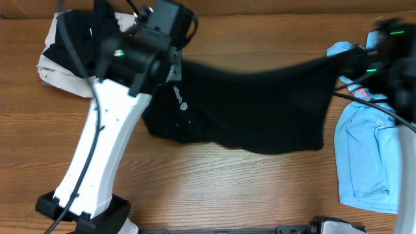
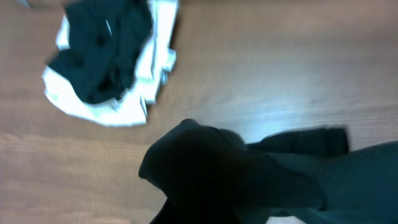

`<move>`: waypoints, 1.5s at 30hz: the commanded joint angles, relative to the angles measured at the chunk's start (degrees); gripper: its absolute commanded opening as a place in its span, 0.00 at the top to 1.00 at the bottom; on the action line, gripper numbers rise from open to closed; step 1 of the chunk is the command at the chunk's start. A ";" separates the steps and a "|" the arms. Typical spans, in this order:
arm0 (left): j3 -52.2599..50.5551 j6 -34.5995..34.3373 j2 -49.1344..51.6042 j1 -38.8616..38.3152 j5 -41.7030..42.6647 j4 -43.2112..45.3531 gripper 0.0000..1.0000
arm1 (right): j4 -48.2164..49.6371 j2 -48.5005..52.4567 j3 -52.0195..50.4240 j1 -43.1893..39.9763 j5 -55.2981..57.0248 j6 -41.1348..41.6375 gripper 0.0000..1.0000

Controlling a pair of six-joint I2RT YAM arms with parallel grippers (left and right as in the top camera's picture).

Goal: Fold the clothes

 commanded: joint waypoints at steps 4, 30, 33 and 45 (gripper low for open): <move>17.94 6.25 -0.70 0.68 -3.10 -4.24 0.96 | -7.34 -2.60 14.62 -7.63 0.59 -3.41 0.96; 30.27 9.81 -22.91 0.68 0.28 -9.42 0.96 | -21.31 -18.08 34.18 -17.51 1.09 -4.94 0.96; 30.27 9.79 -24.20 0.68 0.59 -9.42 0.96 | -23.80 -18.08 35.50 -17.51 1.07 -4.96 0.96; 26.27 9.84 -12.70 0.68 -4.52 -9.03 0.96 | -12.02 -15.82 15.15 -17.51 -9.40 -6.19 0.96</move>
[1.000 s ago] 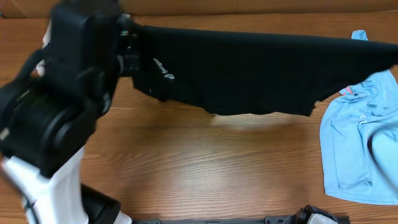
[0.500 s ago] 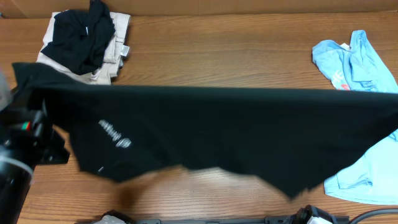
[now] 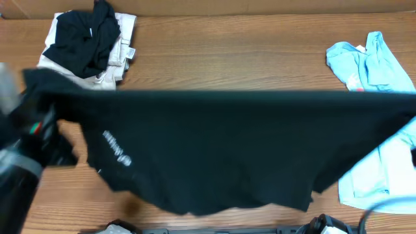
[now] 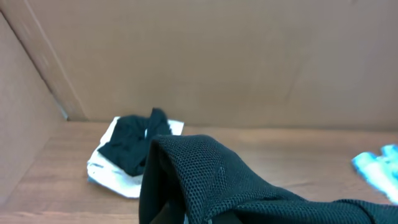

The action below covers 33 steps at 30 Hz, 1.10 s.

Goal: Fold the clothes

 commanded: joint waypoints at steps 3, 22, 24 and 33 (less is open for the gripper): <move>-1.25 1.25 13.29 0.92 -6.40 2.36 0.96 | 7.82 6.69 -12.13 -0.74 -4.59 -1.07 0.96; -1.31 12.79 33.03 13.00 4.28 44.28 0.96 | 54.01 38.45 -11.06 12.17 -1.97 0.46 0.96; -1.38 13.16 34.53 13.57 5.79 41.90 0.96 | 54.60 41.11 -11.06 12.20 -1.97 0.44 0.96; -1.40 9.09 45.40 13.73 7.56 18.95 0.96 | 40.19 52.96 -11.26 13.86 -2.19 -5.22 0.96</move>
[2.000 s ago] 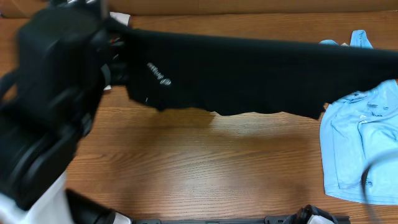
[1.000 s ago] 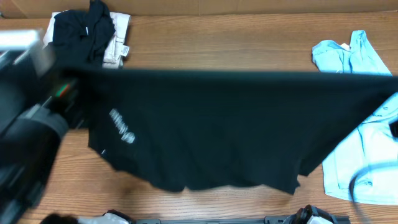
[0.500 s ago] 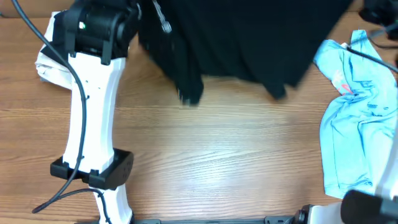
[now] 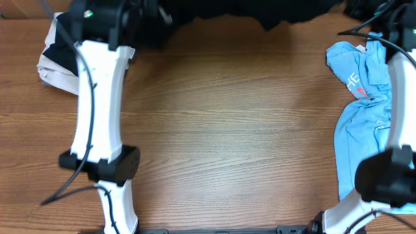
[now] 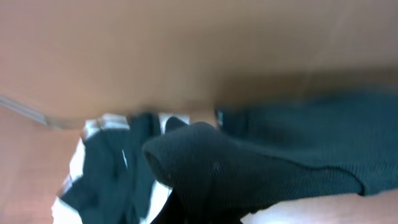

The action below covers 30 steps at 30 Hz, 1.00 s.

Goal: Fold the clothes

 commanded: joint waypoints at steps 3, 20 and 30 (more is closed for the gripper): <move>0.42 -5.62 8.00 1.01 3.48 -10.73 0.96 | -7.98 6.12 0.26 0.31 2.25 -3.45 0.96; -9.53 -10.60 7.82 -2.95 19.61 -22.82 0.96 | -39.04 2.75 -4.66 -5.11 2.95 -8.09 0.96; -31.12 -16.00 -1.97 -5.81 16.41 -22.82 0.96 | -35.01 -16.04 -31.61 -7.63 4.48 -6.14 0.96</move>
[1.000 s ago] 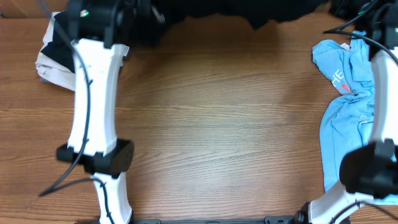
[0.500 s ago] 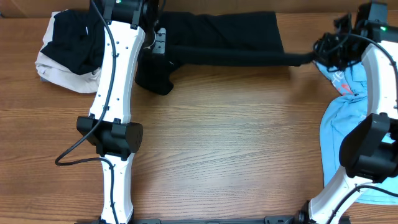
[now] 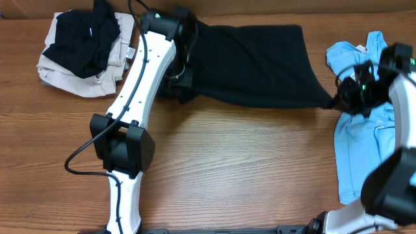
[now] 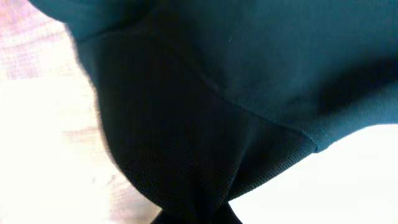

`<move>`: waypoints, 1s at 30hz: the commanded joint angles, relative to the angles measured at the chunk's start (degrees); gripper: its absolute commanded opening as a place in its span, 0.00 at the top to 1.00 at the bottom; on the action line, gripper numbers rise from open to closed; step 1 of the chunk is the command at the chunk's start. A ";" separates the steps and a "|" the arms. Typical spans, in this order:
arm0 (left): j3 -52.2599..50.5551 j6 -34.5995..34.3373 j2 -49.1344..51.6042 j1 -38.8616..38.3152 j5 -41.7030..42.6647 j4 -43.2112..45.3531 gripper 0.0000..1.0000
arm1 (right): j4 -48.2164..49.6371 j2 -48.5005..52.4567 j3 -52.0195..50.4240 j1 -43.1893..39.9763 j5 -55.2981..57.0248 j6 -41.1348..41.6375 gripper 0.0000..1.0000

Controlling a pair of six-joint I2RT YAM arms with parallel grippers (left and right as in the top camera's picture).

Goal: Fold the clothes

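Observation:
A black shirt point(image 3: 250, 62) lies spread on the back half of the wooden table point(image 3: 227, 169). My left gripper point(image 3: 179, 88) is at the shirt's near left corner and is shut on it. In the left wrist view, black mesh cloth point(image 4: 205, 112) fills the frame and bunches into the jaws at the bottom edge. My right gripper point(image 3: 343, 99) is at the shirt's near right corner, which is drawn to a point there, and it looks shut on the cloth.
A pile of black and beige clothes point(image 3: 84, 45) sits at the back left. A light blue garment point(image 3: 370, 136) lies along the right edge, under and beside the right arm. The left arm's white links point(image 3: 133, 97) cross the left middle of the table.
The black shirt was bunched at the table's far edge, mostly out of view. Now it lies spread on the table, and both grippers have come nearer with its near corners.
First the shirt hung sagging between both grippers over the middle of the table. Then it was stretched wide and held high, close to the overhead camera. Then it was at the far edge, and now it lies spread on the back half.

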 commanded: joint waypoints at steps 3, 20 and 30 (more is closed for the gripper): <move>-9.73 -4.59 -10.34 -0.42 -1.22 -0.20 0.96 | 0.48 -12.28 -11.15 -0.22 2.27 0.33 0.96; -41.57 -15.93 -19.45 -5.22 -5.05 9.16 0.96 | -5.75 -23.58 -22.27 0.07 0.94 2.69 0.96; -47.84 -20.11 -29.29 -5.49 -6.08 14.47 0.95 | -5.51 -37.59 -25.49 3.04 8.76 17.25 0.96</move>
